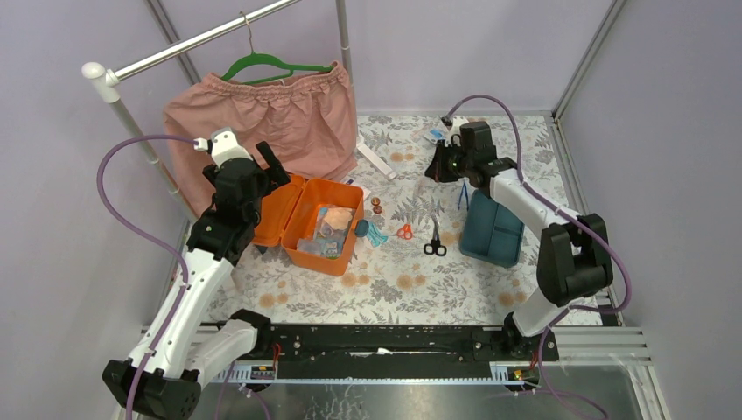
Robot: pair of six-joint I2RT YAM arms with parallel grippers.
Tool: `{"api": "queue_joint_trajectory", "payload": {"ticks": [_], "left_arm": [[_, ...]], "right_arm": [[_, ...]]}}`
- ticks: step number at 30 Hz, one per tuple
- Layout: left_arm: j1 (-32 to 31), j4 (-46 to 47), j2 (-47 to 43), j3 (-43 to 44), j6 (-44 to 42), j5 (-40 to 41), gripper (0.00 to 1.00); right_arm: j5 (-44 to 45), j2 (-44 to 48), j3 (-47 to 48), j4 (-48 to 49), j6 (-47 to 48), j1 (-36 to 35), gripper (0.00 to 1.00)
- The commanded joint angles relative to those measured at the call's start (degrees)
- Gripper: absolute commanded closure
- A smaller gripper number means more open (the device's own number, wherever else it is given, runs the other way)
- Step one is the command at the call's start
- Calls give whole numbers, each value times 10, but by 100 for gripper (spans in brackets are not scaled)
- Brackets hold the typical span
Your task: Organize the medicine kit
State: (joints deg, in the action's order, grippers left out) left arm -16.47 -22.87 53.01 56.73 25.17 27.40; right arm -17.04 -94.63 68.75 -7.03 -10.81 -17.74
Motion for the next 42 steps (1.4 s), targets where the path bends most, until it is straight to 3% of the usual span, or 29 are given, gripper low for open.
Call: {"api": "queue_joint_trajectory", "payload": {"ticks": [1, 14, 21, 27, 42], "left_arm": [[0, 15, 1, -7, 3, -2, 1], [0, 15, -3, -7, 3, -3, 1], [0, 15, -4, -7, 2, -2, 1], [0, 14, -4, -8, 2, -2, 1], [0, 15, -2, -8, 3, -4, 1]], "right_arm": [[-23, 61, 8, 12, -20, -17, 100], [30, 102, 64, -47, -19, -67, 99], [110, 73, 76, -184, 2, -66, 53], [165, 38, 45, -247, 14, -65, 40], [108, -3, -69, -193, 4, -29, 37]]}}
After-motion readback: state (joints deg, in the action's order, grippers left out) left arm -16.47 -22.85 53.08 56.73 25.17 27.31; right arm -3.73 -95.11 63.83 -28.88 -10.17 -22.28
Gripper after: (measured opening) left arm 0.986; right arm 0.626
